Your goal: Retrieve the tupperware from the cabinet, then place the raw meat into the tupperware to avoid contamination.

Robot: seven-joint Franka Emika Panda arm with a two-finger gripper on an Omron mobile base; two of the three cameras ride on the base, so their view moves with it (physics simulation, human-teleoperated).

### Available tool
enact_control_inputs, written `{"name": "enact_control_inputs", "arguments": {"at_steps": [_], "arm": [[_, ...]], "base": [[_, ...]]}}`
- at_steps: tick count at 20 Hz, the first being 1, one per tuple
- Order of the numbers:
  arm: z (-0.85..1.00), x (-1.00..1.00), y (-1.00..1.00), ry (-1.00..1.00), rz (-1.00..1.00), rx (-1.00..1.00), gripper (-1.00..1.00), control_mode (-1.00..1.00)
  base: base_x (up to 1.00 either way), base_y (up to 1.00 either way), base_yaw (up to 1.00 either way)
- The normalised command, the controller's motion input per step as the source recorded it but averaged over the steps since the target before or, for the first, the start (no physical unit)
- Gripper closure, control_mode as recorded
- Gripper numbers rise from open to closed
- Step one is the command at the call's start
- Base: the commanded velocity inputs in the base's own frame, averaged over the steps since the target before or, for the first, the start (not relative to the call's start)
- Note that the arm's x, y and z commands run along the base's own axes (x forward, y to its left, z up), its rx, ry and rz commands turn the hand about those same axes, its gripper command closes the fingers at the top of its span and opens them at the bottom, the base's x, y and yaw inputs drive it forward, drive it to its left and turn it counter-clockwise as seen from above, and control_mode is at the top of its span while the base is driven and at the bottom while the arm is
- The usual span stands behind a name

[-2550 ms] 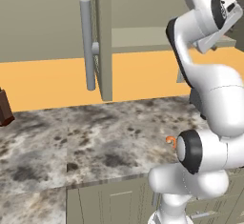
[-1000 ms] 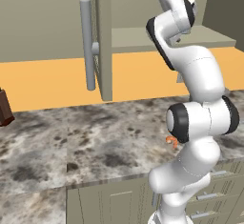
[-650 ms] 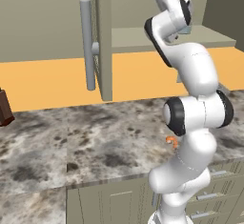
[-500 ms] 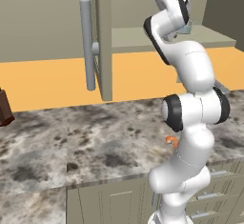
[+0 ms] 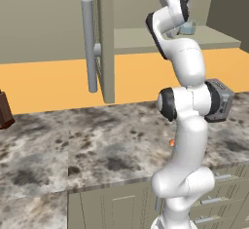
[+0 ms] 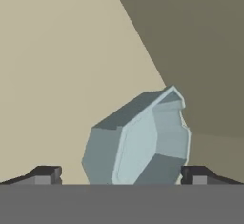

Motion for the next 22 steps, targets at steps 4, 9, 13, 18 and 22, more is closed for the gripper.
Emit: {"name": "enact_control_inputs", "arguments": {"at_steps": [4,9,13,18,22], "arm": [[-0.17,0.51,-0.17,0.12,0.0,0.0,-1.0,-1.0],[-0.28,0.38,-0.12,0.18,0.0,0.0,-1.0,-1.0],[-0.36,0.17,-0.01,0.16,0.01,0.01,-1.0,-1.0],[-0.3,0.02,0.0,0.12,0.0,0.04,1.0,-1.0],[-0.3,-0.07,0.05,0.14,0.0,0.03,1.0,-1.0]], "base": [[0.0,0.0,0.0],[0.0,0.0,0.0],[0.0,0.0,0.0],[0.0,0.0,0.0],[0.0,0.0,0.0]]}}
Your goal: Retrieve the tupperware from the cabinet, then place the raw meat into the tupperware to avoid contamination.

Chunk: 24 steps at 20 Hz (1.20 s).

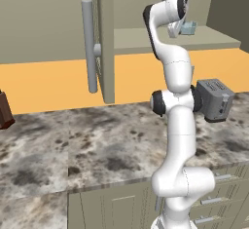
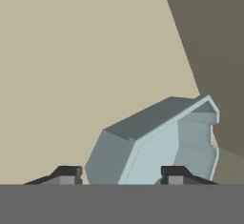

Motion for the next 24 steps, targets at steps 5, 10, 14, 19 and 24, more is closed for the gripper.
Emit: {"name": "enact_control_inputs", "arguments": {"at_steps": [5,10,14,19,24], "arm": [[-0.28,-0.1,0.04,0.14,0.0,0.03,1.0,-1.0],[-0.17,-0.15,0.05,0.07,-0.02,0.0,1.0,-1.0],[-0.02,-0.15,0.04,0.0,-0.08,0.0,1.0,-1.0],[0.0,-0.17,0.07,0.0,-0.09,-0.08,1.0,-1.0],[0.0,-0.32,0.09,0.0,-0.07,-0.09,1.0,-1.0]], "base": [[0.0,0.0,0.0],[0.0,0.0,0.0],[0.0,0.0,0.0],[0.0,0.0,0.0],[0.0,0.0,0.0]]}}
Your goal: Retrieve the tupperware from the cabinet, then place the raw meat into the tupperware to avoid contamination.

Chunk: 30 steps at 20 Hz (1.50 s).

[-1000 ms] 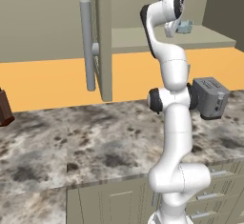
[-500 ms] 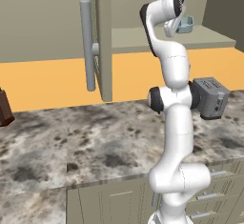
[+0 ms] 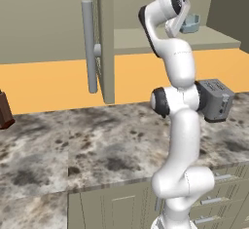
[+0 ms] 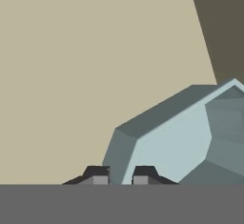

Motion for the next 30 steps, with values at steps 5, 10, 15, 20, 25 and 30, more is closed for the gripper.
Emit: {"name": "enact_control_inputs", "arguments": {"at_steps": [5,10,15,20,25,30], "arm": [[0.0,-0.42,0.07,0.0,-0.06,-0.04,1.0,-1.0],[0.01,-0.5,0.06,0.01,-0.02,-0.03,1.0,-1.0],[0.03,-0.59,0.03,0.07,0.0,0.02,1.0,-1.0],[0.12,-0.75,0.04,0.05,0.0,0.04,1.0,-1.0],[0.08,-0.81,0.02,0.04,0.0,0.07,1.0,-1.0],[0.0,-0.88,0.01,0.01,0.0,0.07,1.0,-1.0]], "base": [[0.0,0.0,0.0],[0.0,0.0,0.0],[0.0,0.0,0.0],[0.0,0.0,0.0],[0.0,0.0,0.0],[0.0,0.0,0.0]]}}
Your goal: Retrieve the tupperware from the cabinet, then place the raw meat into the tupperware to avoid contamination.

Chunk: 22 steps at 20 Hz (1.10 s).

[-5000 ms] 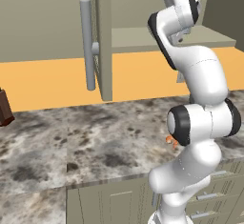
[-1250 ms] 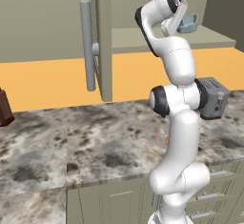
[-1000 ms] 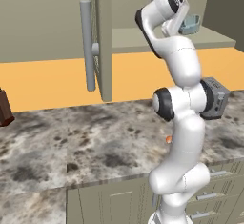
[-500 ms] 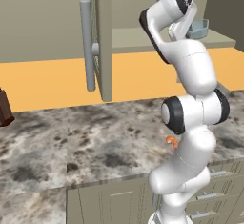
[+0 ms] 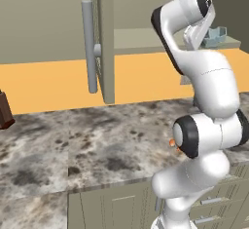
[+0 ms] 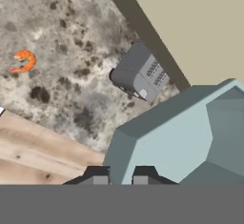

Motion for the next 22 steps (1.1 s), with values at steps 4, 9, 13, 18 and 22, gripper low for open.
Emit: {"name": "enact_control_inputs", "arguments": {"at_steps": [4,9,13,18,22], "arm": [[0.0,-0.93,0.03,0.0,0.0,0.05,1.0,-1.0],[-0.07,-0.81,0.02,0.01,0.0,0.06,1.0,-1.0],[-0.27,-0.78,0.01,0.0,0.0,0.09,1.0,-1.0],[-0.5,-0.35,0.16,0.02,0.01,0.13,1.0,-1.0],[-0.58,0.0,0.36,0.08,0.02,0.1,1.0,-1.0]], "base": [[0.0,0.0,0.0],[0.0,0.0,0.0],[0.0,0.0,0.0],[0.0,0.0,0.0],[0.0,0.0,0.0]]}}
